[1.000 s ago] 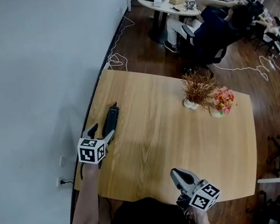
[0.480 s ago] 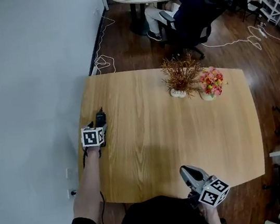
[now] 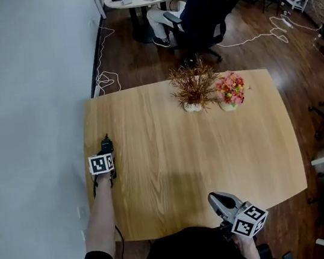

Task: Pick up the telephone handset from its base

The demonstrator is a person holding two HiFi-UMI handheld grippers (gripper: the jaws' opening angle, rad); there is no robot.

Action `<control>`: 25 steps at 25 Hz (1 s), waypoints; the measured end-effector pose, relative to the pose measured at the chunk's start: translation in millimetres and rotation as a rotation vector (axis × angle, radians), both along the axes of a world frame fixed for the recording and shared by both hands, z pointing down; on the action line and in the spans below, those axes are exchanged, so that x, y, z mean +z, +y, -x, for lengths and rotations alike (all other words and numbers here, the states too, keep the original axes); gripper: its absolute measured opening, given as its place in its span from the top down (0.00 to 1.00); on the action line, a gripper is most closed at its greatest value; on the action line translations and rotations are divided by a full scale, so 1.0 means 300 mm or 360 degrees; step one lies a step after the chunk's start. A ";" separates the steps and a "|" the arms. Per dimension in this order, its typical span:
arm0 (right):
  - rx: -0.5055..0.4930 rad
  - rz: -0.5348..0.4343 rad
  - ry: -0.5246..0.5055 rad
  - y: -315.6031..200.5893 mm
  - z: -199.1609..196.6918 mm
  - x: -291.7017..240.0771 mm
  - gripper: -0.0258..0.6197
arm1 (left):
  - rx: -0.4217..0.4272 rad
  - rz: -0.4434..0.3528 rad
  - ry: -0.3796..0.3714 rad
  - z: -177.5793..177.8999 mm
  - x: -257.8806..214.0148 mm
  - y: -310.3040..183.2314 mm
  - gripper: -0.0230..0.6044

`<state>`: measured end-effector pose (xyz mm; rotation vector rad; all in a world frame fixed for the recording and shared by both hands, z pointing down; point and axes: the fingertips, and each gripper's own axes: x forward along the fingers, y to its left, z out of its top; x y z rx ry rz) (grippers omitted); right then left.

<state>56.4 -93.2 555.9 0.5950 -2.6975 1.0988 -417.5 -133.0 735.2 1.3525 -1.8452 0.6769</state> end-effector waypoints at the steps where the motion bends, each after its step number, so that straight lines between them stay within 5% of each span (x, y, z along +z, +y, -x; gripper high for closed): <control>1: 0.0000 -0.0004 0.0000 -0.004 0.003 -0.001 0.96 | 0.0001 0.0002 -0.0004 0.001 0.000 -0.003 0.53; 11: -0.0026 -0.0016 -0.0010 -0.001 0.042 -0.009 0.96 | 0.0073 0.0072 -0.0089 -0.015 -0.006 0.006 0.54; 25: -0.0063 -0.0022 -0.0018 0.012 0.074 -0.019 0.96 | 0.0114 -0.0028 -0.0003 -0.025 -0.058 0.009 0.57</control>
